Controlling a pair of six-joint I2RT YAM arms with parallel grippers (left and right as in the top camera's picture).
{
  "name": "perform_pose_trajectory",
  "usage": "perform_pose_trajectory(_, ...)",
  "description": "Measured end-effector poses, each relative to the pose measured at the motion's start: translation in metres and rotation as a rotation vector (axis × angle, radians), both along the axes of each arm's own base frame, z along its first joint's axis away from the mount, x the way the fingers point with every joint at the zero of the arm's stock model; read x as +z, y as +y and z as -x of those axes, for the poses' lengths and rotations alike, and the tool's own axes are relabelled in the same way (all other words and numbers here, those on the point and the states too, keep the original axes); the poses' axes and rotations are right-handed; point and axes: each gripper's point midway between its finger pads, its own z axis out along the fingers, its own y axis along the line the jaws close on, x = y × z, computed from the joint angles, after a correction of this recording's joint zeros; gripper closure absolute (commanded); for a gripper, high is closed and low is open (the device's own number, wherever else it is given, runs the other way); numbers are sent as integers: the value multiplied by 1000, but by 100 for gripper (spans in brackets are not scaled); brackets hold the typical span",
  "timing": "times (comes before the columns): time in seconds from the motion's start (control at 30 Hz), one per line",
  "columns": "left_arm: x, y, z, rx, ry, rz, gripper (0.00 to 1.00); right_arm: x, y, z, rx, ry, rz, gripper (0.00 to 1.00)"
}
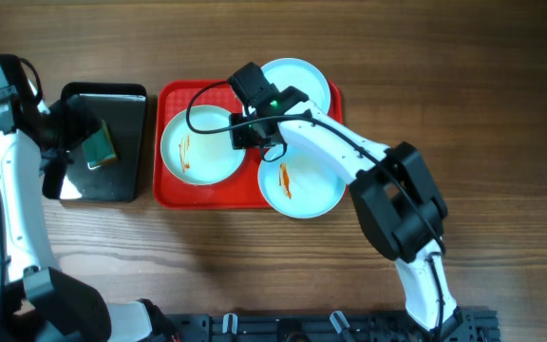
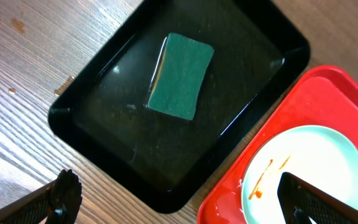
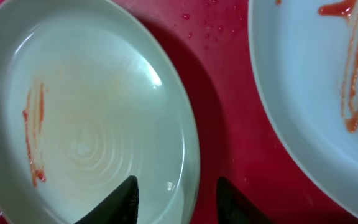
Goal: Clean dirty plates on tray and stack at the side
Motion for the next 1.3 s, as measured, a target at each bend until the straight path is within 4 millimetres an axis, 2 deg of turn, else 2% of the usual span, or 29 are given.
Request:
perform_pose_trajectory(0.1, -10, 1, -1, 0, 27, 8, 1, -10, 2, -4, -20, 2, -2, 67)
perform_pose_trajectory(0.23, -20, 3, -6, -2, 43, 13, 1, -20, 4, -7, -48, 10, -9, 96)
perform_pose_trajectory(0.47, -44, 7, -17, 2, 77, 28, 6, -21, 3, -7, -63, 13, -8, 96)
perform_pose_trajectory(0.73, -93, 15, -41, -43, 113, 32, 10, -21, 3, -7, -63, 13, -9, 96)
perform_pose_trajectory(0.8, -105, 19, -50, -68, 109, 22, 17, -21, 3, -7, -63, 13, -9, 96)
perform_pose_trajectory(0.87, -113, 22, -58, -87, 96, 9, 32, -21, 3, -7, -63, 13, -9, 96)
perform_pose_trajectory(0.9, -116, 23, -60, -85, 92, 8, 36, -21, 3, -7, -63, 13, -9, 96)
perform_pose_trajectory(1.07, -132, 25, -65, -102, 106, 8, 39, -21, 3, -7, -63, 13, -9, 96)
perform_pose_trajectory(1.17, -149, 24, -62, -103, 141, 24, 41, -21, 3, -7, -63, 13, -9, 96)
perform_pose_trajectory(1.3, -158, 21, -63, -114, 152, 31, 52, -21, 3, -7, -63, 13, -9, 96)
